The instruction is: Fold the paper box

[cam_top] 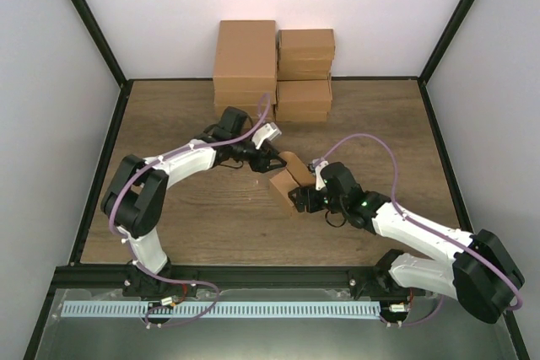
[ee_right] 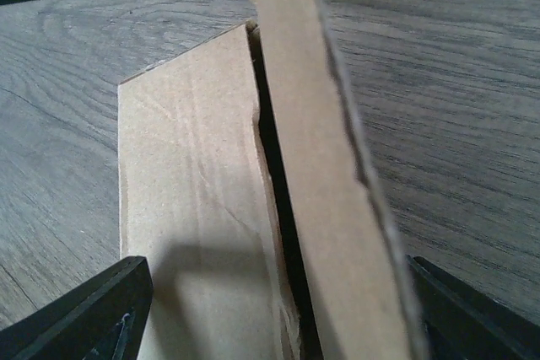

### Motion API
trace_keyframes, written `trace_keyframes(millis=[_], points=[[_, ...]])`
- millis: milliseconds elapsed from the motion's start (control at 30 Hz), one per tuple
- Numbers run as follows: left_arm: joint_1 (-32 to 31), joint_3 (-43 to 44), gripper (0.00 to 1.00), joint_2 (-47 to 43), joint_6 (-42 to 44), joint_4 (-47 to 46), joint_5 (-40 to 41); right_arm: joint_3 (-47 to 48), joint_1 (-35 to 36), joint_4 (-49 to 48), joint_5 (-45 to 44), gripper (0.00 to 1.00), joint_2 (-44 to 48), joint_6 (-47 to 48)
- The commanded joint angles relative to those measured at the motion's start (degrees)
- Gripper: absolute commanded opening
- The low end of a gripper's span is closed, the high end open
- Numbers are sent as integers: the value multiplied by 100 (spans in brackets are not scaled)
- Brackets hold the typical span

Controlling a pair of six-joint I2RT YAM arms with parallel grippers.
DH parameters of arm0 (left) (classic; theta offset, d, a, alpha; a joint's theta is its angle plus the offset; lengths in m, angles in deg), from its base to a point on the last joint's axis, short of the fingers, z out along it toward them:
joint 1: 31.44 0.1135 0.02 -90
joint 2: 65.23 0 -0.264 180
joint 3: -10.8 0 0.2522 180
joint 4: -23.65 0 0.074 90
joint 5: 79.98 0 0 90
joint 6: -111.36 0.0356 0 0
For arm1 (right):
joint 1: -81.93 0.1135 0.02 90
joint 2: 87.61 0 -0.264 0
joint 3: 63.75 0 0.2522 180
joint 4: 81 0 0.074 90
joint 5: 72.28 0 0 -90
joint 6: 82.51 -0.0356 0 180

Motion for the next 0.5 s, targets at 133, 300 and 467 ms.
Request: trace_keyframes(millis=[133,300,467], points=[[-109,-108,30,-131,-117,-301,574,244,-61,67,-45,78,11,24],[-200,-455,32,-435,-371,-594,844,246,-69,81,-87,75,-5,-8],[-354,-408,36,-519,-338,-512,915,257,-78,81,-79,74,-32,22]])
